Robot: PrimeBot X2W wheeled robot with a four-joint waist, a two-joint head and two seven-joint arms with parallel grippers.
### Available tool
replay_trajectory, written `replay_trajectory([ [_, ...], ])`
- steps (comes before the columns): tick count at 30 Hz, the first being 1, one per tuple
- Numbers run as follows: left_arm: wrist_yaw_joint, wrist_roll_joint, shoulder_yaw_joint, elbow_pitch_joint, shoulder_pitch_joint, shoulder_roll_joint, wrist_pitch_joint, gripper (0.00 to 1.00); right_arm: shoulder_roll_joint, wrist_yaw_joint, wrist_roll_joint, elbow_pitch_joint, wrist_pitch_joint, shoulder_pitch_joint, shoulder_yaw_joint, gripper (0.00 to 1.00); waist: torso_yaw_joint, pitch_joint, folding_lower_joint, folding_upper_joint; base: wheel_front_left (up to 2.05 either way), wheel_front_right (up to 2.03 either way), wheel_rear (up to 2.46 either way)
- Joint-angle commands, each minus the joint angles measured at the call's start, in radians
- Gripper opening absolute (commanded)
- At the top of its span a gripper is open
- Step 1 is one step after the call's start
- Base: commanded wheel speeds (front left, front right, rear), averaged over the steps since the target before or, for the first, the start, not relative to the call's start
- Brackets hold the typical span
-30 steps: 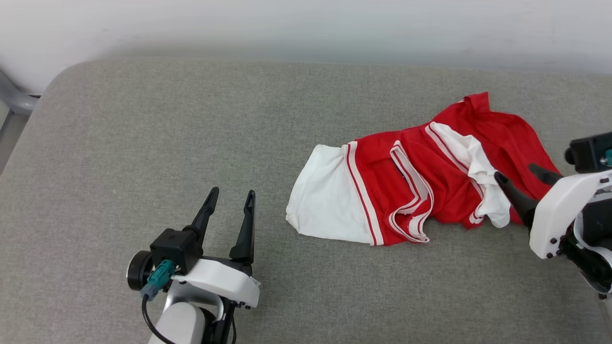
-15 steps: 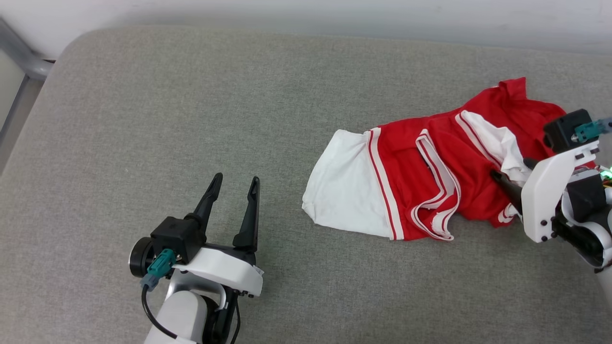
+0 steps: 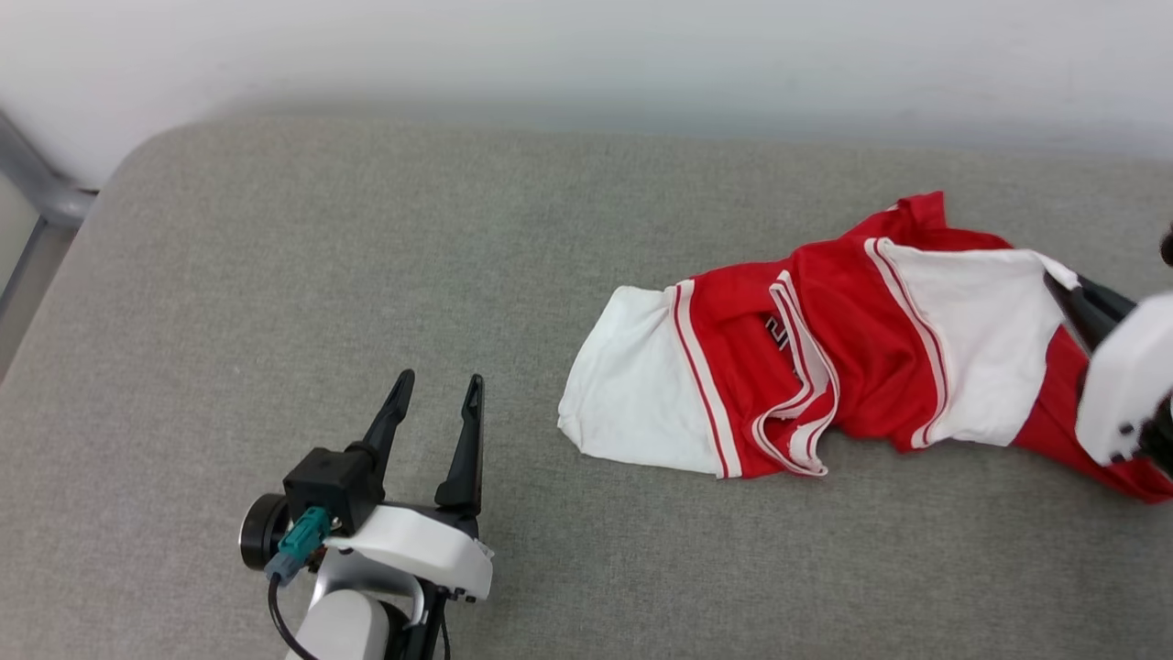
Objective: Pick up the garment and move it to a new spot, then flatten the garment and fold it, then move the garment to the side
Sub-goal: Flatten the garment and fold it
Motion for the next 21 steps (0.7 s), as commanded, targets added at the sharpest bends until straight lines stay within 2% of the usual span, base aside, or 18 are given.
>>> replay_trajectory([
  [1,0.005,0.003,0.003,0.003,0.017,0.0,-0.002,1.0,0.014,-0.001,-0.012,-0.049,0.006,0.059,-0.037,0.0,-0.02,-0.033,0.0,0.0,0.0,0.0,0.0],
  [6,0.004,0.004,0.008,0.011,0.051,0.005,-0.002,1.0,0.091,-0.001,-0.035,-0.186,0.07,0.282,-0.188,0.0,-0.037,-0.082,0.0,0.0,0.0,0.0,0.0],
  [10,0.005,0.001,0.007,0.017,0.075,0.008,-0.002,1.0,0.202,-0.001,-0.031,-0.227,0.112,0.477,-0.273,0.0,-0.039,-0.116,0.0,0.0,0.0,0.0,0.0],
  [13,0.006,-0.003,0.007,0.023,0.087,0.01,-0.002,1.0,0.287,-0.001,-0.025,-0.206,0.122,0.592,-0.326,0.0,-0.039,-0.136,0.0,0.0,0.0,0.0,0.0],
  [14,0.01,-0.007,0.007,0.028,0.103,0.017,0.0,1.0,0.356,-0.001,-0.031,-0.12,0.093,0.702,-0.381,0.0,-0.043,-0.152,0.0,0.0,0.0,0.0,0.0],
  [16,0.011,-0.01,0.006,0.027,0.109,0.021,0.003,1.0,0.368,-0.001,-0.019,-0.071,0.065,0.711,-0.38,0.0,-0.047,-0.154,0.0,0.0,0.0,0.0,0.0],
  [17,0.012,-0.012,0.006,0.026,0.112,0.022,0.004,1.0,0.367,-0.001,-0.023,-0.052,0.04,0.704,-0.38,0.07,-0.05,-0.155,0.0,0.0,0.0,0.0,0.0],
  [18,0.011,-0.012,0.005,0.026,0.115,0.023,0.006,1.0,0.367,-0.001,-0.018,-0.033,0.018,0.697,-0.376,0.44,-0.051,-0.156,0.0,0.0,0.0,0.0,0.0],
  [19,0.011,-0.013,0.004,0.025,0.116,0.024,0.008,1.0,0.368,-0.001,-0.011,-0.024,-0.013,0.687,-0.37,1.0,-0.053,-0.158,0.0,0.0,0.0,0.0,0.0],
  [21,0.013,-0.013,0.003,0.024,0.12,0.025,0.01,1.0,0.363,-0.001,-0.001,-0.015,-0.074,0.671,-0.365,1.0,-0.056,-0.164,0.0,0.0,0.0,0.0,0.0],
])
